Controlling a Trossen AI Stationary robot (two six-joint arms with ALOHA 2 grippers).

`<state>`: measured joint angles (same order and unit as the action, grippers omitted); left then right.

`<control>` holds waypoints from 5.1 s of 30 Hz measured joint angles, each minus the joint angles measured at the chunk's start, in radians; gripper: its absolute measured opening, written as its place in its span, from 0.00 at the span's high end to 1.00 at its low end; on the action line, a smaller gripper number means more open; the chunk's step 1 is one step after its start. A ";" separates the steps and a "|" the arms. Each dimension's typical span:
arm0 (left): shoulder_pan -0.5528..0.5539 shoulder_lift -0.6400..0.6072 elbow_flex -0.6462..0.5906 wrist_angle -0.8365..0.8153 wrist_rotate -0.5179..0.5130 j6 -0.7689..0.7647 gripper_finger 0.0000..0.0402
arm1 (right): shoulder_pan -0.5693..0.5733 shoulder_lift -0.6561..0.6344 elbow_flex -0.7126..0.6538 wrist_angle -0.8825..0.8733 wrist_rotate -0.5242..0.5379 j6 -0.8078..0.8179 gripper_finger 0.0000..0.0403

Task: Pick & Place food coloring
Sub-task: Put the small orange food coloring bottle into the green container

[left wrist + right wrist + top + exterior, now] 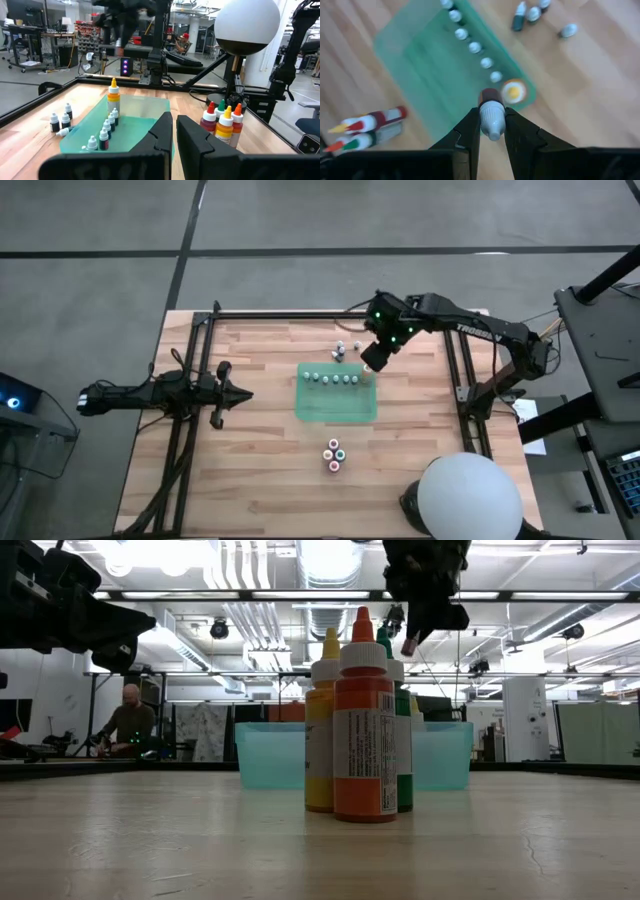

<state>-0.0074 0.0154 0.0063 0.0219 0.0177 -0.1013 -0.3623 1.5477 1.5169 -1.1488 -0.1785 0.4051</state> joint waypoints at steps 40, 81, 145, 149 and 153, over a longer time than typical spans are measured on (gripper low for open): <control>0.000 0.000 0.000 0.000 0.000 0.000 1.00 | 0.216 0.252 -0.035 0.003 0.146 0.408 0.84; 0.000 0.006 0.000 0.000 0.000 0.000 1.00 | 0.240 0.348 0.044 0.106 0.129 0.223 0.84; 0.000 0.008 0.000 0.000 0.000 0.000 1.00 | 0.199 0.604 0.258 0.089 0.125 -0.645 0.84; 0.000 0.008 0.000 0.000 0.000 0.000 1.00 | 0.201 0.604 0.280 0.090 0.120 -0.643 0.84; 0.000 0.008 0.000 0.000 0.000 0.000 1.00 | 0.207 0.611 0.325 0.082 0.117 -0.637 0.84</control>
<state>-0.0071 0.0231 0.0059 0.0223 0.0179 -0.1015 -0.1553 2.1585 1.8424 -1.0670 -0.0611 -0.2319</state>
